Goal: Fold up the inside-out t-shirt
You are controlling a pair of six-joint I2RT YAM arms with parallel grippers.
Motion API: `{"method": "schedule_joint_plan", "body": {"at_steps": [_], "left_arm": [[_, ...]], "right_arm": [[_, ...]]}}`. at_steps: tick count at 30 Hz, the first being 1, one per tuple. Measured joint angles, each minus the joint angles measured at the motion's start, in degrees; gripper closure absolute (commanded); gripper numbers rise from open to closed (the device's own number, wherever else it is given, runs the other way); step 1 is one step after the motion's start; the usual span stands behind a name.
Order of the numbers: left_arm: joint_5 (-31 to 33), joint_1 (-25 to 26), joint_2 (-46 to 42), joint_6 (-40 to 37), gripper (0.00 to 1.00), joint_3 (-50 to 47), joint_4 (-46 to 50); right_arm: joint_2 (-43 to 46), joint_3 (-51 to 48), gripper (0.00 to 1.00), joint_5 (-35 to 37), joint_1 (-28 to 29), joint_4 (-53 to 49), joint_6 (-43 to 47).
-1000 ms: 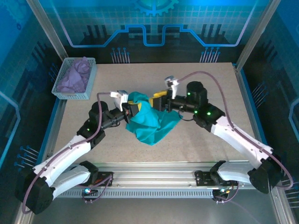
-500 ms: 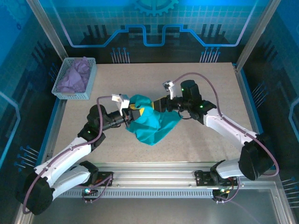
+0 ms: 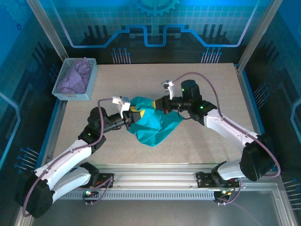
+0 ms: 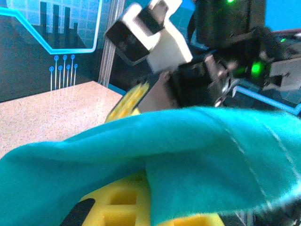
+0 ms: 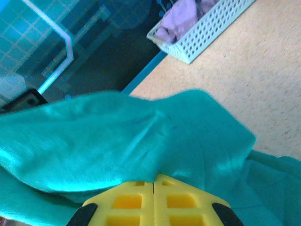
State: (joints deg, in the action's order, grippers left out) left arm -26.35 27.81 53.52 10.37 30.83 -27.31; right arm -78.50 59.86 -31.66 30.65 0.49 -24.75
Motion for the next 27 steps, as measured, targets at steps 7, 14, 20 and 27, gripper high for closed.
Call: {"method": "schedule_joint_plan", "body": {"at_steps": [7, 14, 20, 27], "left_arm": [[3.50, 0.00, -0.83, 0.72, 0.58, -4.35, 2.19], [7.72, 0.11, -9.16, 1.95, 0.31, -4.90, 10.69], [21.00, 2.51, -14.73, 1.64, 0.28, -0.57, 22.75], [34.73, 6.32, -8.98, -0.24, 0.22, 12.33, 33.31]], "right_arm": [[5.53, 0.17, 1.00, 1.31, -0.44, 1.22, 3.04], [4.74, 1.99, 1.00, 3.43, -0.17, -4.52, 8.41], [3.89, 5.84, 1.00, 4.24, 0.31, -10.03, 12.46], [2.64, 9.25, 1.00, 4.22, 0.81, -15.63, 16.24]]}}
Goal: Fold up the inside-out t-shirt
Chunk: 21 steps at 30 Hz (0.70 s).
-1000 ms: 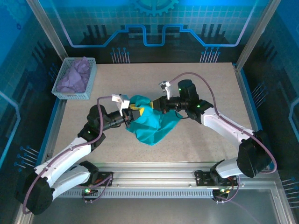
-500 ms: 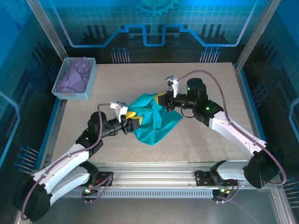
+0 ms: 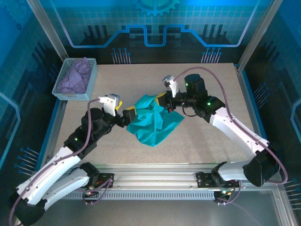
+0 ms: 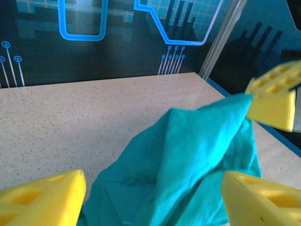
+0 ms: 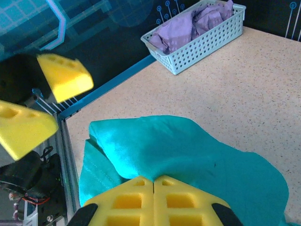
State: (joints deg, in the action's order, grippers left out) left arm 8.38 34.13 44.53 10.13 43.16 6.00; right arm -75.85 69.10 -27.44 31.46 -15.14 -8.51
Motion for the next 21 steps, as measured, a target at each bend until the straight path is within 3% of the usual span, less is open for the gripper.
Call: {"method": "schedule_joint_plan", "body": {"at_steps": [6, 11, 15, 19, 20, 21], "left_arm": [[-1.64, 1.66, 8.94, -3.34, 0.18, 7.50, 5.49], [-4.37, 1.73, 15.74, -5.95, 0.31, 11.54, 9.42], [-6.51, 1.73, 20.92, -7.19, 0.52, 14.80, 10.99], [-9.40, 1.73, 24.02, -7.04, 0.90, 16.68, 11.76], [-10.36, 1.73, 24.37, -6.71, 1.00, 16.87, 11.76], [-11.45, 1.73, 24.59, -6.19, 1.00, 17.14, 11.96]], "right_arm": [[-0.68, 2.21, 1.00, -0.22, 0.04, -4.39, 3.52], [-1.05, 3.02, 1.00, -1.33, 0.04, -6.97, 6.36], [-1.62, 3.19, 1.00, -1.75, 0.04, -8.63, 8.46], [-1.81, 3.34, 1.00, -1.79, 0.04, -9.86, 9.86], [-1.86, 3.37, 0.99, -1.38, 0.02, -10.16, 9.84], [-1.97, 3.48, 0.90, -0.33, -0.02, -10.62, 9.53]]}}
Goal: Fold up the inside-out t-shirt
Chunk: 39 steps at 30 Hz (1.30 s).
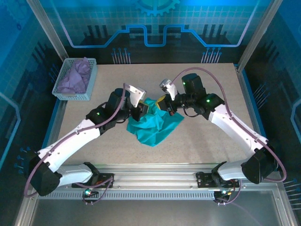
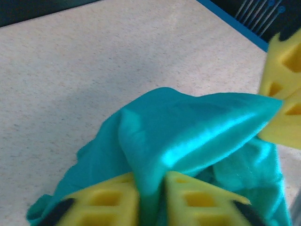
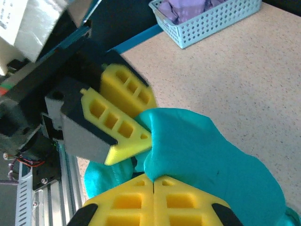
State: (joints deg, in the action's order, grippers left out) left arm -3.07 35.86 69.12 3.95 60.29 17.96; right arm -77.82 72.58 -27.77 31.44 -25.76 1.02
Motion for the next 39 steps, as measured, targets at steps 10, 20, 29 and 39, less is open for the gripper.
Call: {"method": "schedule_joint_plan", "body": {"at_steps": [10, 20, 29, 39], "left_arm": [[-10.38, -0.11, -4.24, 22.53, 1.00, -2.49, -5.99], [-12.04, -0.11, -6.19, 32.41, 1.00, -4.22, -10.54], [-12.15, -0.11, -6.21, 33.88, 1.00, -6.08, -11.87], [-8.52, -3.41, -6.91, 33.09, 0.81, -6.54, -10.93]], "right_arm": [[6.78, -4.81, 0.51, 18.45, 1.73, -0.70, -9.68], [18.05, -17.40, 0.48, 13.94, 6.97, 7.30, -13.70], [12.61, -19.04, 1.00, 10.10, 8.79, 13.64, -15.02], [11.41, -20.65, 1.00, -3.10, 7.76, 29.05, -22.34]]}}
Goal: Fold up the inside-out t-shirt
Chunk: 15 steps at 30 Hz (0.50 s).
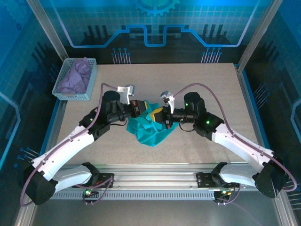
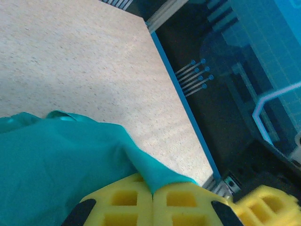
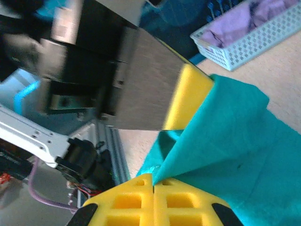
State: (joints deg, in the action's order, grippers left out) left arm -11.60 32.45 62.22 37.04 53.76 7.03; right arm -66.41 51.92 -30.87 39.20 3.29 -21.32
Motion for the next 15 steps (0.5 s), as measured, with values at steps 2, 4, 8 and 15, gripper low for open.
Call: {"method": "schedule_joint_plan", "body": {"at_steps": [2, 4, 8, 15], "left_arm": [[0.42, -1.14, -0.42, -0.74, 0.67, -0.02, 0.63], [1.05, -1.86, -0.87, -1.77, 0.58, -0.04, 1.57], [2.27, -2.25, -3.32, -4.85, 0.41, -0.98, 3.67], [0.68, -2.25, -14.67, -9.42, 0.38, -7.85, 3.45]], "right_arm": [[-0.28, -0.57, 1.00, -1.99, -0.57, 3.50, -1.90], [-0.79, -0.61, 1.00, -3.13, -1.05, 5.84, -3.21], [-1.99, -0.63, 1.00, -4.68, -1.53, 9.11, -4.66], [-3.45, -0.61, 1.00, -5.86, -3.26, 10.43, -5.53]]}}
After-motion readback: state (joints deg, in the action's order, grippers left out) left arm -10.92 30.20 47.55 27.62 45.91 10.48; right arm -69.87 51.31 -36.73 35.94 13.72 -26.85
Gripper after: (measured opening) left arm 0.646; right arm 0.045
